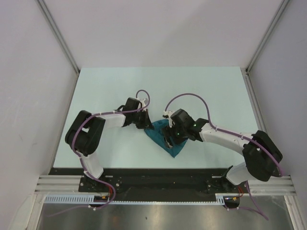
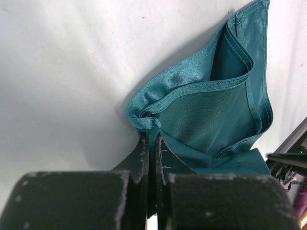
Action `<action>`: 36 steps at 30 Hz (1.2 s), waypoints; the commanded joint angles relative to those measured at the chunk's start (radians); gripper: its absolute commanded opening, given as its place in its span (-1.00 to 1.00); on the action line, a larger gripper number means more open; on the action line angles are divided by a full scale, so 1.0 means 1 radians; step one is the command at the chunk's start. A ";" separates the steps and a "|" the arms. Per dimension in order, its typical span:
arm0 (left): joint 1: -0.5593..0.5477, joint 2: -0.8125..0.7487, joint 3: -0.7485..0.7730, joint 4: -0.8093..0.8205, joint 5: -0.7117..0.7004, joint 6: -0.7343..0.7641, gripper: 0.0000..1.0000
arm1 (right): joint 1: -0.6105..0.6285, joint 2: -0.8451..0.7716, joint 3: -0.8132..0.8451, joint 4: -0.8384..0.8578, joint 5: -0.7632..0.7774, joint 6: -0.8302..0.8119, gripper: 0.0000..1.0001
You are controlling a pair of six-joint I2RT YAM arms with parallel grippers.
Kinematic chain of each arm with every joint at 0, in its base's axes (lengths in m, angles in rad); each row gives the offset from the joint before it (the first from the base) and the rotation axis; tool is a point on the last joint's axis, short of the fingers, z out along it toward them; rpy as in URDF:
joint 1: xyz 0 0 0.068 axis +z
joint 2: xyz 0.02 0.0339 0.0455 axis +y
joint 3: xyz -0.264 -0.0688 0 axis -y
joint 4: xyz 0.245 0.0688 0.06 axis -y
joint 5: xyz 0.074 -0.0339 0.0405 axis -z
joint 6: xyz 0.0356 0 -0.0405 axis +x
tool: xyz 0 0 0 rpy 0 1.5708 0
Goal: Fold the napkin, place the utensils inside, and roll it up
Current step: Roll the napkin with the utensil
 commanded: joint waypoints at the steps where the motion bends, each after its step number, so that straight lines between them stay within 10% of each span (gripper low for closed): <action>1: -0.004 0.018 0.016 -0.069 -0.032 0.028 -1.00 | 0.036 0.044 -0.008 -0.022 0.075 0.040 0.51; 25: 0.005 0.024 0.030 -0.092 -0.045 0.039 -1.00 | -0.091 0.042 -0.131 -0.064 -0.237 0.189 -0.42; 36: 0.006 0.058 0.048 -0.100 -0.034 0.045 -1.00 | -0.191 -0.022 -0.126 -0.151 -0.207 0.166 -0.05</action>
